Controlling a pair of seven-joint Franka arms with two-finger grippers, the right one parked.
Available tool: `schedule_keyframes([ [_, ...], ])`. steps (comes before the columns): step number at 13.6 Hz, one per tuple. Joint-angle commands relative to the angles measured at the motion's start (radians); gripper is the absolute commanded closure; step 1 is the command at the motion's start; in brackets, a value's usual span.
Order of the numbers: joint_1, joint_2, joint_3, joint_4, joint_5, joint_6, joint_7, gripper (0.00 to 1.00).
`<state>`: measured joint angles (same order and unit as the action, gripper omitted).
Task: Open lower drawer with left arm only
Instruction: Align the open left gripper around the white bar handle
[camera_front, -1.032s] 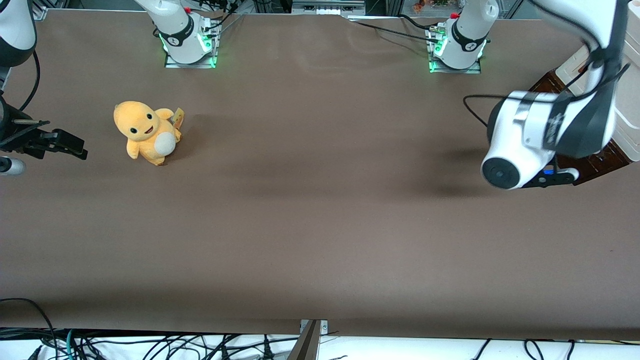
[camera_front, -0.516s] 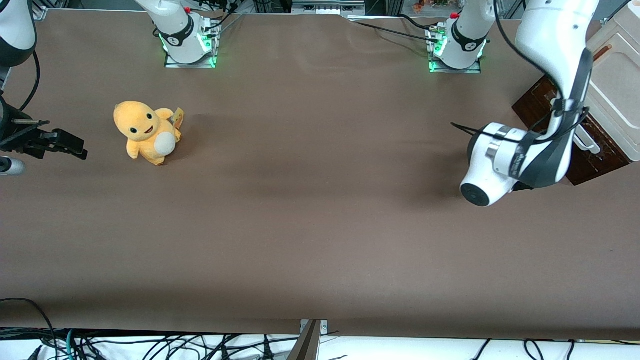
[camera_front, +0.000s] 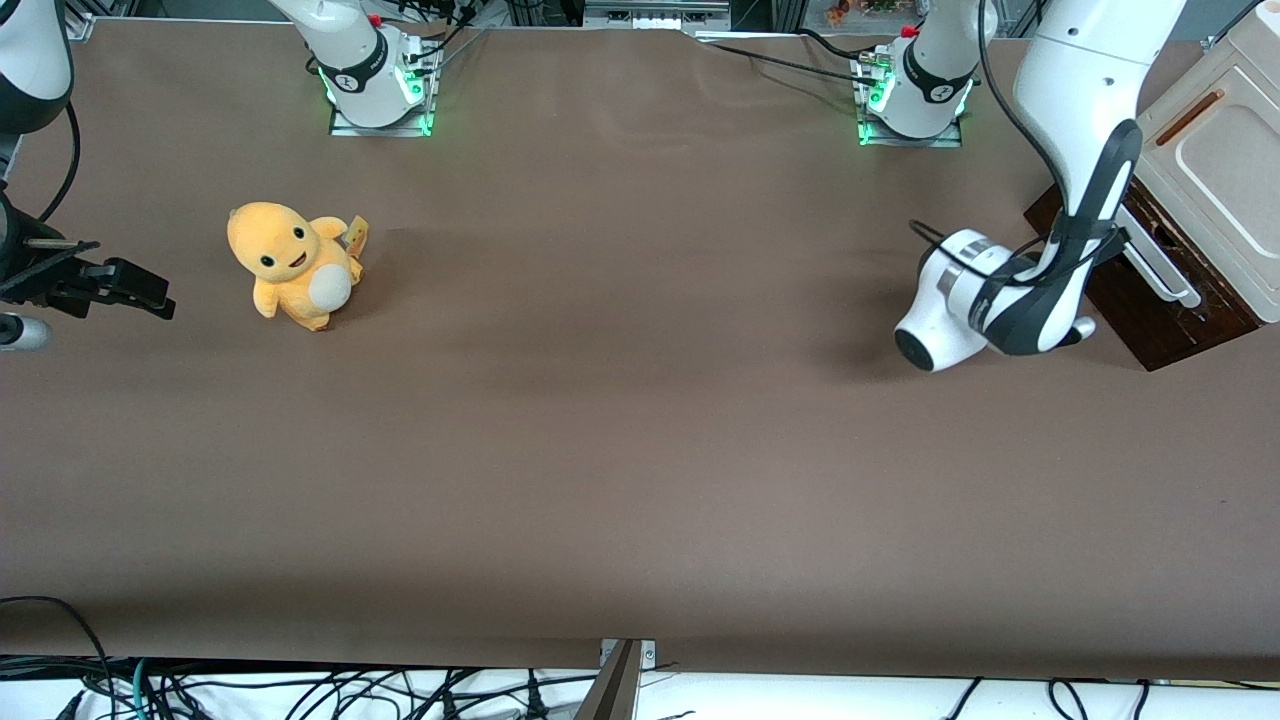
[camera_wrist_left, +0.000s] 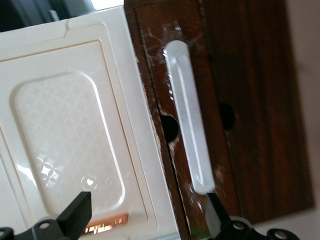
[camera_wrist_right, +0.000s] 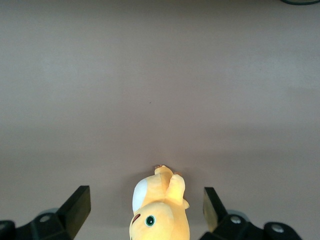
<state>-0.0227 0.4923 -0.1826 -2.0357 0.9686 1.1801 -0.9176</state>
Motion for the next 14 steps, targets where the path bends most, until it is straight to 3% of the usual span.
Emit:
schedule_keyframes([
  [1,0.044,-0.058,-0.008,-0.136,0.074,0.110,-0.096,0.00],
  [4,0.081,-0.015,-0.006,-0.139,0.151,0.122,-0.203,0.00],
  [8,0.110,0.024,-0.008,-0.138,0.203,0.130,-0.208,0.02],
  [14,0.127,0.054,-0.006,-0.129,0.213,0.130,-0.208,0.11],
])
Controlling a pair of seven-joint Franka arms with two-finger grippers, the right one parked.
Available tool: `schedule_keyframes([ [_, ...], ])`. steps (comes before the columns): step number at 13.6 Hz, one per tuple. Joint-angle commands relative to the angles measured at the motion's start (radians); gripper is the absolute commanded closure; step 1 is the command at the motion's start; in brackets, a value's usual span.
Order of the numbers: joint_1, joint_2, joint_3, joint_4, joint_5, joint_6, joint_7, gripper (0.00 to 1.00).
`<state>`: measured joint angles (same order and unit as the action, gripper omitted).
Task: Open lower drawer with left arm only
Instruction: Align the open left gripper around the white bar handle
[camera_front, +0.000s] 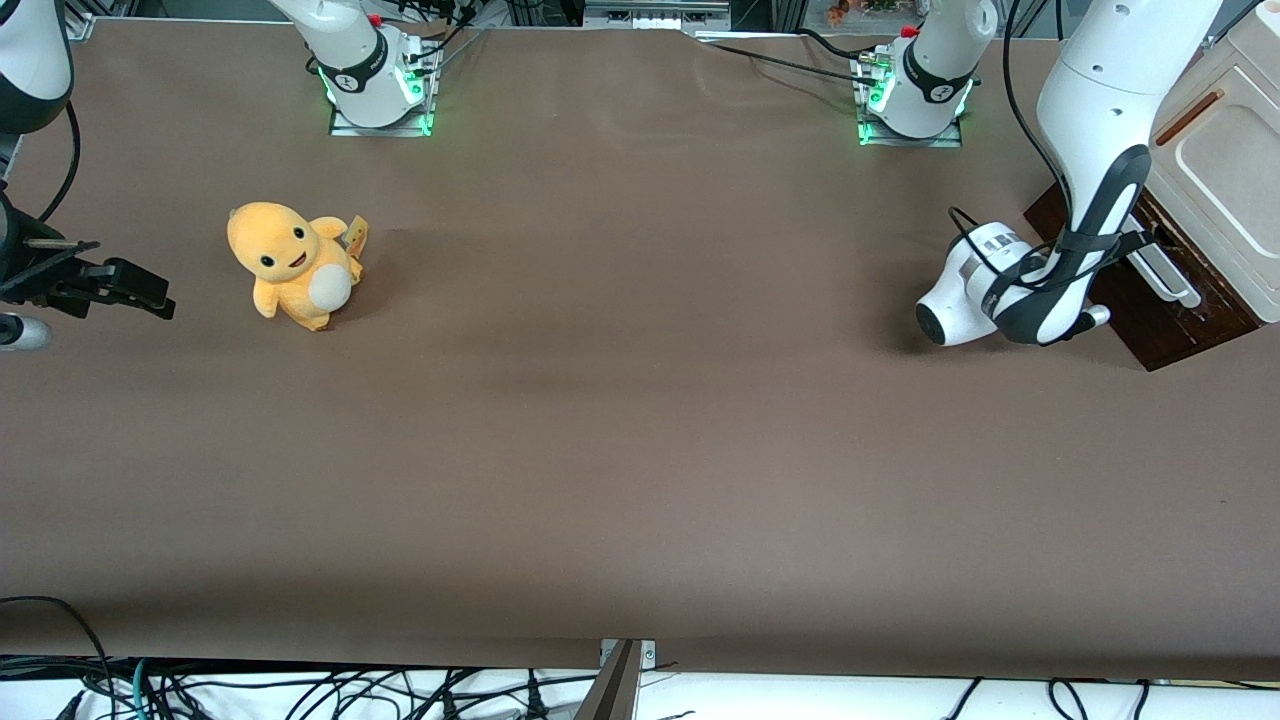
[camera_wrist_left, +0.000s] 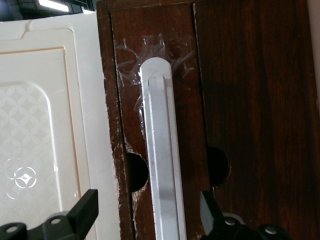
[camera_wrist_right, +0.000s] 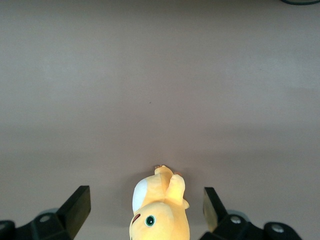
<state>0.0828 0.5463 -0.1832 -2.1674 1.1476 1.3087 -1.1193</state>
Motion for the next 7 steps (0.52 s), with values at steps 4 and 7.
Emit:
schedule_keyframes([
  [4,0.057,0.001,-0.007,0.009,0.052,0.014,-0.008,0.15],
  [7,0.075,0.010,-0.007,0.046,0.015,0.015,-0.007,0.22],
])
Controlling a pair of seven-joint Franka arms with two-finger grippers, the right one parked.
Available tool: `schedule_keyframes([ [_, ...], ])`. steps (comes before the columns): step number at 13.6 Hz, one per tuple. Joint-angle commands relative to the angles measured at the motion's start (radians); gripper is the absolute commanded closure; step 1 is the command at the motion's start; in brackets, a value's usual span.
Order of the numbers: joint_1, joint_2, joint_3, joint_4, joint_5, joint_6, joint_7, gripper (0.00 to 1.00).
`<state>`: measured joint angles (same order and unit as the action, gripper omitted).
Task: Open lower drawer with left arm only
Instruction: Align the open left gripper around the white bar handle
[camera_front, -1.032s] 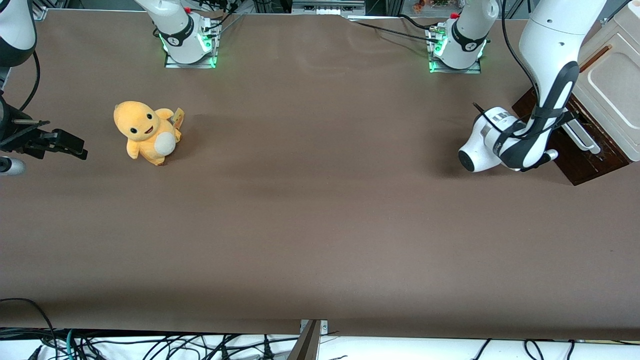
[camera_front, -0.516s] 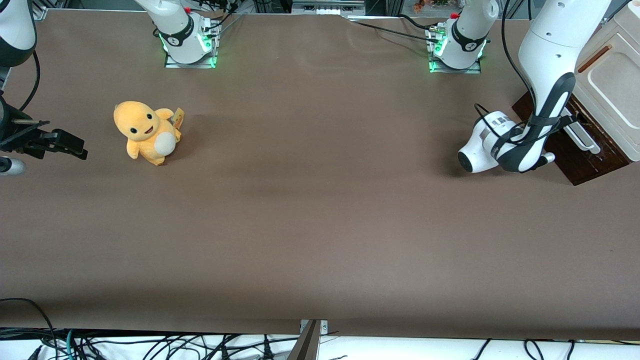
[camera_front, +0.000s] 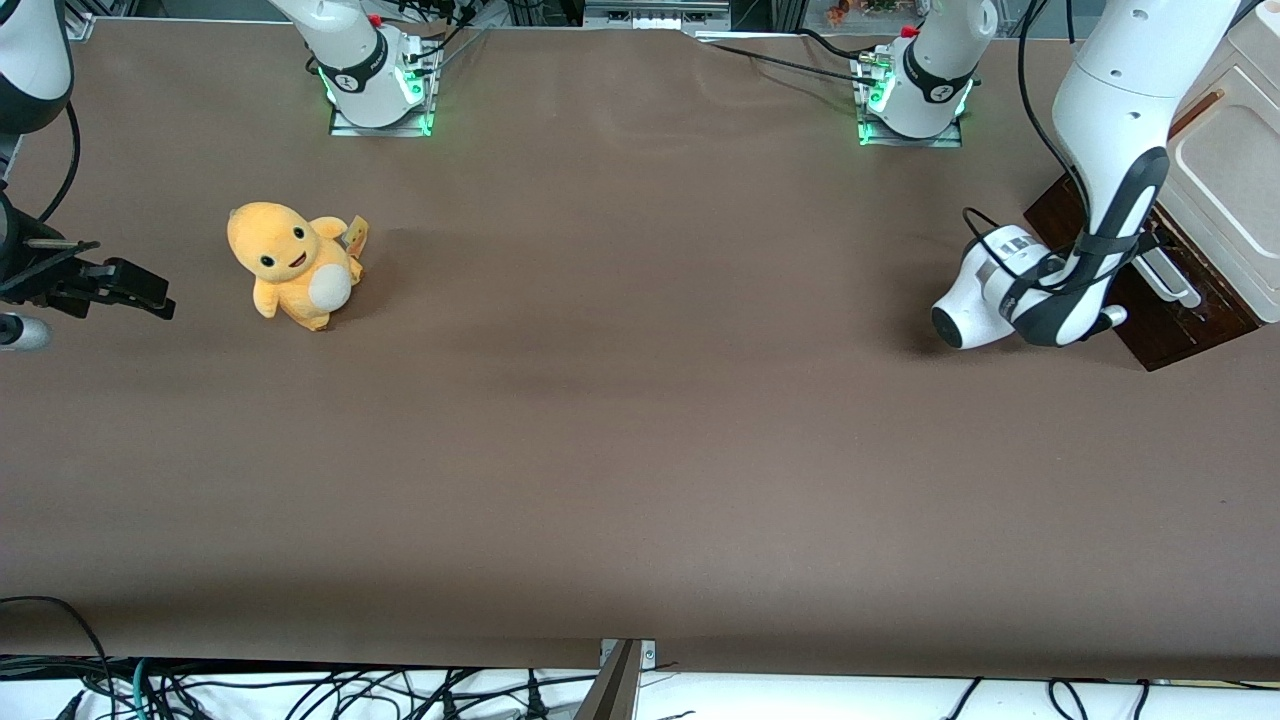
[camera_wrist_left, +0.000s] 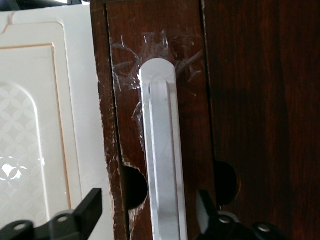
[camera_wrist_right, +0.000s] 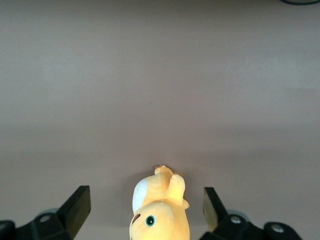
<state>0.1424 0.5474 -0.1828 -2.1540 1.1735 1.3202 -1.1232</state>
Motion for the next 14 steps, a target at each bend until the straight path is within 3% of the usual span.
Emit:
schedule_keyframes([
  [1,0.016,0.014,-0.007,0.043,-0.018,0.004,-0.003,0.22],
  [8,0.000,0.036,-0.007,0.059,-0.052,-0.001,-0.009,0.39],
  [14,0.000,0.037,-0.007,0.057,-0.097,-0.007,-0.007,0.44],
])
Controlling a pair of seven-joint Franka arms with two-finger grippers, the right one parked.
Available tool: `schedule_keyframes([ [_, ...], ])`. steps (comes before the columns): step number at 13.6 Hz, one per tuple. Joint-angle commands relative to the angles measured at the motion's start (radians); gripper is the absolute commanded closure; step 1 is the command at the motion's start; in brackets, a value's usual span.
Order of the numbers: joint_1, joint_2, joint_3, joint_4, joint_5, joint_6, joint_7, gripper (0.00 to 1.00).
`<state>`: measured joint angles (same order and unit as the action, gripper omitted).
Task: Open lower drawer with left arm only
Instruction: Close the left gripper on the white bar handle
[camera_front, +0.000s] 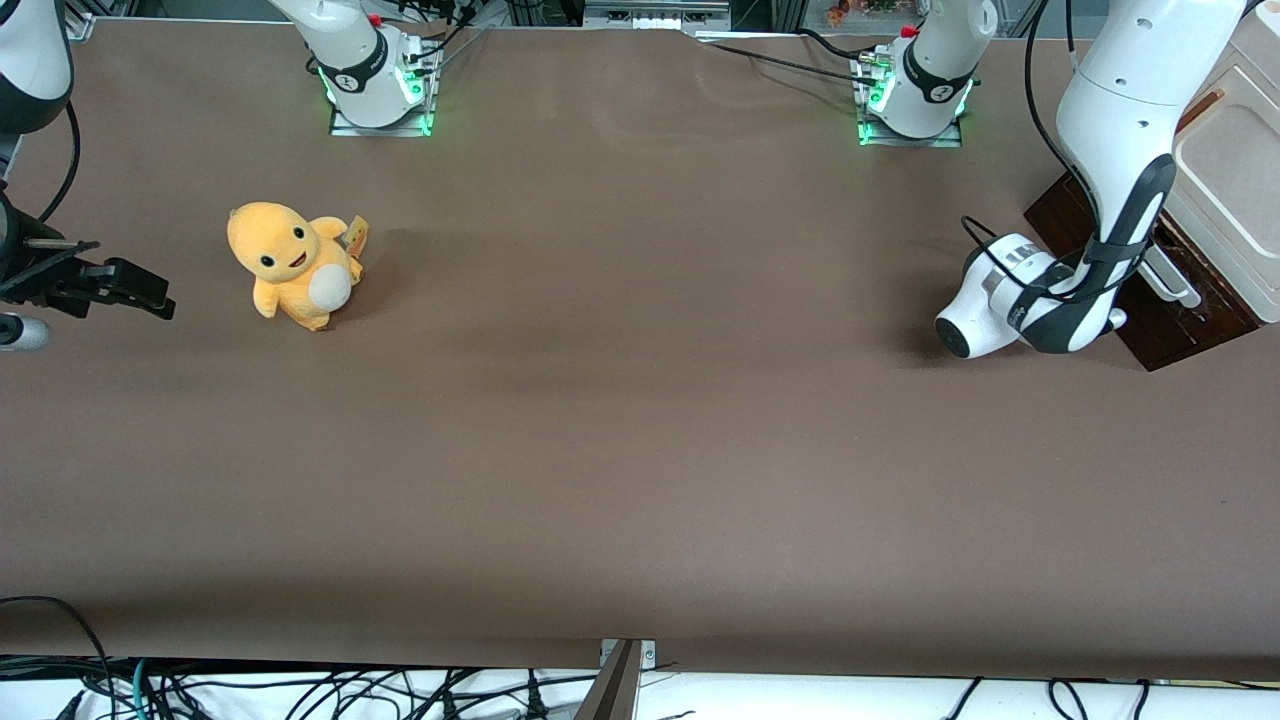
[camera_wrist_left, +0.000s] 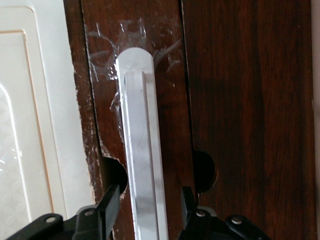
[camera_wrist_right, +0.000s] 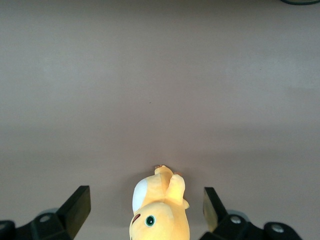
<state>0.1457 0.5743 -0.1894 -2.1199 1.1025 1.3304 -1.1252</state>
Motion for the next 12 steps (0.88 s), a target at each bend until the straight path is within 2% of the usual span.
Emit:
schedule_keyframes([
  [1,-0.003,0.010,-0.001,0.024,-0.024,-0.017,-0.004,0.45],
  [2,-0.005,0.010,-0.001,0.024,-0.018,-0.017,-0.005,0.49],
  [5,-0.005,0.010,-0.001,0.040,-0.010,-0.017,-0.005,0.49],
  [10,-0.006,0.018,-0.001,0.040,-0.007,-0.016,-0.022,0.56],
  [12,-0.012,0.033,-0.001,0.040,-0.007,-0.016,-0.056,0.61],
])
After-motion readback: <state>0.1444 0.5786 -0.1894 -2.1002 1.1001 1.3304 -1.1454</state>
